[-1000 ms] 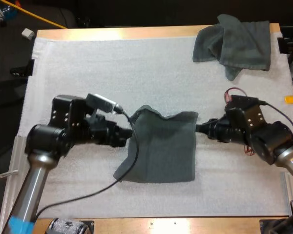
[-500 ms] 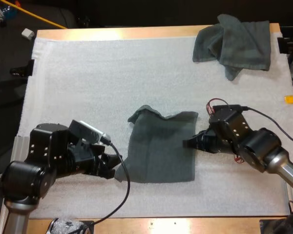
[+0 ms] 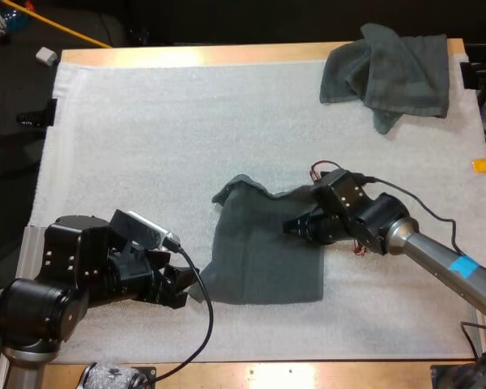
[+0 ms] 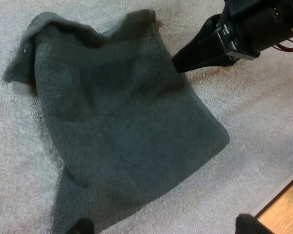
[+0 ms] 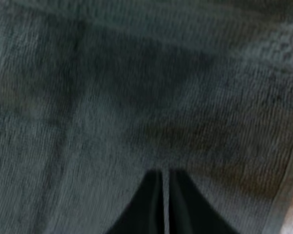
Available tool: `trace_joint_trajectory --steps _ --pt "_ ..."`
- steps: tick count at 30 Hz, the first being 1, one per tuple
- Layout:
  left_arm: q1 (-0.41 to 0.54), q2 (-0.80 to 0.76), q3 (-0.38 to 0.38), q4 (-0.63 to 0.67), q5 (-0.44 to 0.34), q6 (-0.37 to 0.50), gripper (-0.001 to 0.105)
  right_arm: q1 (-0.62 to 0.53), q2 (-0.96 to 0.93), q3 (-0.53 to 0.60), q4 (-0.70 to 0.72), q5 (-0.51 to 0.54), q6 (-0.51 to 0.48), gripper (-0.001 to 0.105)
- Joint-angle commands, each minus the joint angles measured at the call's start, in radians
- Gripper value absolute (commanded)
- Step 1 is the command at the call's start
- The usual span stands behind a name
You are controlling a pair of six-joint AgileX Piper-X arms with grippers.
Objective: Pick towel from pile, fold and stack
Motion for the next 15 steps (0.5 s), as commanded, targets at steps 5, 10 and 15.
trace_joint_trajectory --steps 5,10,15 --pt "-0.002 0.005 -0.002 0.008 0.009 -0.005 0.057 -0.032 0.104 -0.050 -0.032 -0.009 0.004 0.000" --pt "-0.001 0.006 -0.004 0.011 0.009 -0.005 0.057 -0.051 0.205 -0.121 -0.045 -0.004 0.007 0.000" --pt "-0.002 0.005 -0.003 0.012 0.011 -0.005 0.057 -0.063 0.244 -0.154 -0.065 0.010 0.010 0.000"
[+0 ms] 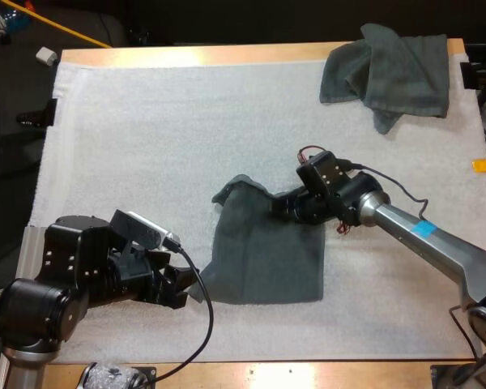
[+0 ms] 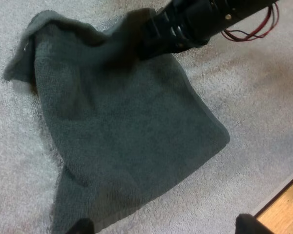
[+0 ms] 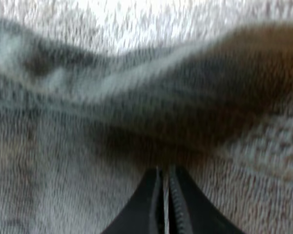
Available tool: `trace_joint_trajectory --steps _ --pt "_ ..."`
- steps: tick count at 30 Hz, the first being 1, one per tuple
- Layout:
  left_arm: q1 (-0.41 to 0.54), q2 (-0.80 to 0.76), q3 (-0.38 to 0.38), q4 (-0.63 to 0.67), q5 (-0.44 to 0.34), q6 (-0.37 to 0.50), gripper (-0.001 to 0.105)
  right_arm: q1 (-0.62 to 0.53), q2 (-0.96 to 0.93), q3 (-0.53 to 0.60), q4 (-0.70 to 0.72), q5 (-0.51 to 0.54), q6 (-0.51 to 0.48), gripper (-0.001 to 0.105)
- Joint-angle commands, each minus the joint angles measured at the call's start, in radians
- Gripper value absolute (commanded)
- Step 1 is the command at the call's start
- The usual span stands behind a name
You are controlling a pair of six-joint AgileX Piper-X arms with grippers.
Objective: Pick towel from pile, fold and stack
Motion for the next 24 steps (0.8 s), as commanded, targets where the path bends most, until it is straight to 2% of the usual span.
trace_joint_trajectory --steps 1,4,7,8,10,19,24 --pt "-0.002 0.002 -0.002 0.010 0.011 -0.005 0.057 -0.012 0.007 -0.020 -0.011 0.007 0.000 0.000" --pt "-0.002 0.003 -0.003 0.009 0.012 -0.005 0.057 -0.014 -0.017 -0.019 -0.004 0.008 -0.006 0.007" --pt "-0.003 0.005 -0.004 0.007 0.011 -0.004 0.057 -0.014 -0.064 -0.018 0.027 0.006 -0.015 0.028" --pt "-0.002 0.002 -0.003 0.004 0.008 -0.003 0.057 -0.011 -0.037 -0.018 0.006 0.002 -0.010 0.016" --pt "-0.002 0.001 -0.002 0.005 0.009 -0.004 0.057 -0.008 -0.002 -0.019 -0.020 -0.004 -0.002 0.002" --pt "-0.003 0.006 -0.003 0.004 0.010 -0.005 0.057 -0.009 0.095 -0.064 -0.060 -0.001 0.025 0.001" --pt "-0.003 0.005 -0.003 0.007 0.011 -0.003 0.057 -0.009 0.119 -0.113 -0.069 0.043 0.023 0.001"
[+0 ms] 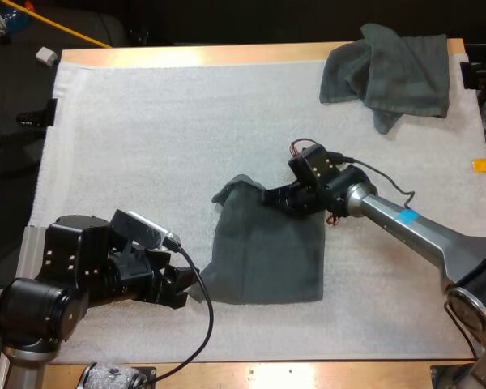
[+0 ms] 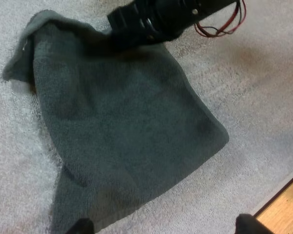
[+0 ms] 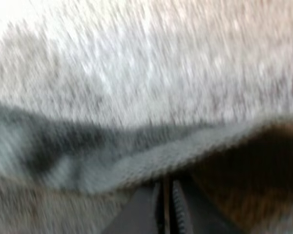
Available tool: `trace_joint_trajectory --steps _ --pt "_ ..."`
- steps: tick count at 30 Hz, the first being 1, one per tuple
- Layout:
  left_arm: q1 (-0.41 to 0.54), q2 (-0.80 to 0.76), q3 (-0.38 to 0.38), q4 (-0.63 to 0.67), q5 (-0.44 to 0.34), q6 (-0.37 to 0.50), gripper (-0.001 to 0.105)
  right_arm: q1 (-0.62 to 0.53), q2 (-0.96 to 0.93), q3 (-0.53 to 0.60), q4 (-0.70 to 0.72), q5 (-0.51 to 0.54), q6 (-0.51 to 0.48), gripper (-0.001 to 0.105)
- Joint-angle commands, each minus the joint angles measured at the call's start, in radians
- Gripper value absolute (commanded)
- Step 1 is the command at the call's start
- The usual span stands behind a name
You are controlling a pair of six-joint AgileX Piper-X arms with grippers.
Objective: Pick towel from pile, fold and stack
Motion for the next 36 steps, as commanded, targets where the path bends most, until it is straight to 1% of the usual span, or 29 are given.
trace_joint_trajectory --steps 1,6,8,10,11,17,23,31,32,33,34,35,36 --pt "-0.003 0.006 -0.003 0.007 0.010 -0.003 0.057 -0.002 0.010 -0.050 -0.011 0.049 -0.003 0.000" --pt "-0.005 0.008 -0.003 0.006 0.011 -0.003 0.057 -0.016 -0.011 -0.118 -0.028 0.205 -0.021 0.000" --pt "-0.005 0.010 -0.003 0.007 0.012 -0.002 0.057 -0.022 -0.025 -0.145 -0.029 0.248 -0.037 0.000" --pt "-0.003 0.003 -0.003 0.006 0.013 0.001 0.057 -0.017 -0.010 -0.139 -0.037 0.225 -0.020 0.000" --pt "-0.003 0.002 -0.002 0.006 0.014 0.001 0.057 -0.018 -0.018 -0.148 -0.042 0.241 -0.018 0.000" --pt "-0.003 0.003 0.000 0.004 0.016 0.002 0.057 -0.017 -0.079 -0.163 -0.005 0.243 -0.075 0.000" --pt "-0.004 0.003 0.000 0.004 0.016 0.003 0.057 -0.011 -0.201 -0.162 0.133 0.224 -0.134 0.000" --pt "-0.004 0.000 0.000 -0.001 0.016 0.005 0.057 -0.002 -0.374 -0.158 0.452 0.216 -0.163 0.001" --pt "-0.004 0.000 0.001 -0.002 0.017 0.004 0.057 -0.002 -0.391 -0.158 0.489 0.214 -0.165 0.002" --pt "-0.004 0.000 0.001 -0.002 0.017 0.005 0.057 -0.003 -0.412 -0.159 0.527 0.216 -0.166 0.005" --pt "-0.005 0.008 -0.002 0.004 0.023 -0.001 0.057 -0.005 -0.400 -0.165 0.431 0.223 -0.164 0.001" --pt "-0.004 0.007 -0.003 0.004 0.029 -0.001 0.057 -0.003 -0.424 -0.166 0.443 0.226 -0.171 0.001" --pt "-0.005 0.005 -0.002 0.003 0.035 -0.001 0.057 0.004 -0.471 -0.167 0.500 0.228 -0.183 0.000"
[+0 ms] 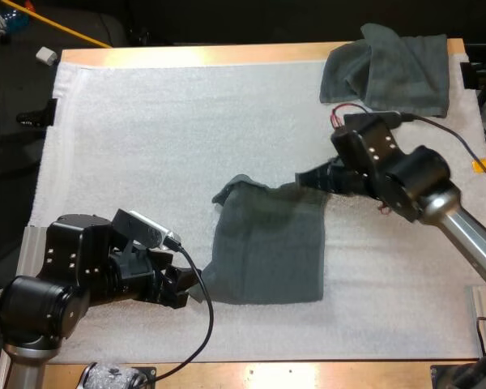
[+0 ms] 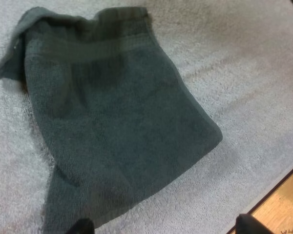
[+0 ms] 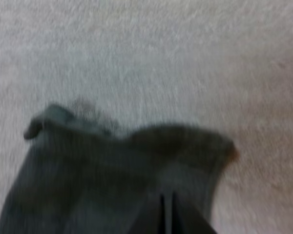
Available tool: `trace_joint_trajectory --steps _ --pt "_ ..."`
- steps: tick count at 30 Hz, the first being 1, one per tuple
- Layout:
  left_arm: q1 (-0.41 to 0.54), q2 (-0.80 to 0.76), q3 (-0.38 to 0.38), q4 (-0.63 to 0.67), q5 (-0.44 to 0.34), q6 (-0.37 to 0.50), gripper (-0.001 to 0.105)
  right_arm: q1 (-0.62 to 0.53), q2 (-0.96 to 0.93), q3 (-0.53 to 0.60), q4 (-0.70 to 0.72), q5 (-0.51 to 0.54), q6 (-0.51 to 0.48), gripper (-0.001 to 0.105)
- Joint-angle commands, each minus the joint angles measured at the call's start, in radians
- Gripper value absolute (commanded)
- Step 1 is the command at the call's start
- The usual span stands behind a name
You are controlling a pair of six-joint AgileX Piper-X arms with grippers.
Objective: Pick towel from pile, fold and stack
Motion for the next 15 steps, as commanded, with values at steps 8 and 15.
trace_joint_trajectory --steps 8,15 --pt "-0.010 -0.004 -0.002 0.008 0.004 0.000 0.057 0.103 -0.284 0.079 0.313 0.020 -0.005 0.043" --pt "-0.007 -0.007 0.003 0.026 0.001 -0.004 0.057 0.230 -0.423 0.328 0.265 0.014 0.151 0.051"
